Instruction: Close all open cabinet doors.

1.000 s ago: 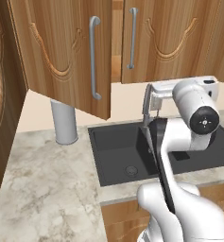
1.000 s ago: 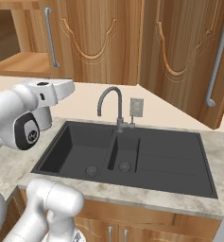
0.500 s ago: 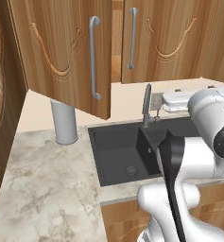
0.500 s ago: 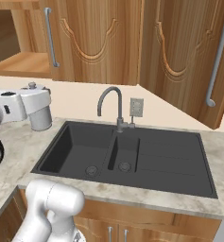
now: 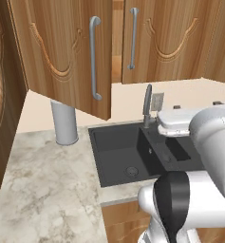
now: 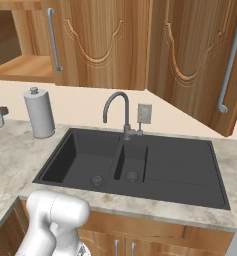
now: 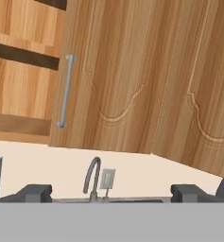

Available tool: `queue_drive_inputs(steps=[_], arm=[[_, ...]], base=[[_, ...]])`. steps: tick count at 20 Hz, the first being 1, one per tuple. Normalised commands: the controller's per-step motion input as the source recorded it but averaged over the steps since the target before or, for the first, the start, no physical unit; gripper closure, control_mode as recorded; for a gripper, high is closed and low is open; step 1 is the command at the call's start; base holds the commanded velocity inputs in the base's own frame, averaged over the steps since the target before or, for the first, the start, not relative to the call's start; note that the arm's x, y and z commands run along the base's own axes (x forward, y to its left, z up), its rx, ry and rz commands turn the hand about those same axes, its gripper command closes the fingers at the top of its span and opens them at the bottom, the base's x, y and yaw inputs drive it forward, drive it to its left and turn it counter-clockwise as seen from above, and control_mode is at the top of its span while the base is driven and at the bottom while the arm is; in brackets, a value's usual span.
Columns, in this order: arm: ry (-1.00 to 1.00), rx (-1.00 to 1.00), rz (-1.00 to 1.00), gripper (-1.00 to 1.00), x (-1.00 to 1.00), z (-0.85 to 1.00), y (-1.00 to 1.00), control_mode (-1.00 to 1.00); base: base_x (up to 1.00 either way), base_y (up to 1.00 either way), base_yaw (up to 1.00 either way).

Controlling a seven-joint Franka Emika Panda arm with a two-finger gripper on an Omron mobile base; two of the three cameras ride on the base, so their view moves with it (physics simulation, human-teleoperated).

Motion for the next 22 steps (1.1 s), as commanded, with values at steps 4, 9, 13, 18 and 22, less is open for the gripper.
queue_drive_inputs(steps=[4,9,13,18,22], arm=[[0.00,0.00,0.00,-1.00,-0.65,0.00,0.66,-1.00],[0.00,0.00,0.00,-1.00,-0.28,0.00,0.81,-1.00],[0.00,0.00,0.00,-1.00,0.00,0.00,0.79,-1.00],[0.00,0.00,0.00,-1.00,0.01,0.00,0.62,-1.00],[-0.02,0.00,0.00,-1.00,0.08,-0.10,0.43,-1.00]], base=[[0.00,0.00,0.00],[0.00,0.00,0.00],[0.00,0.00,0.00],[0.00,0.00,0.00],[0.00,0.00,0.00]])
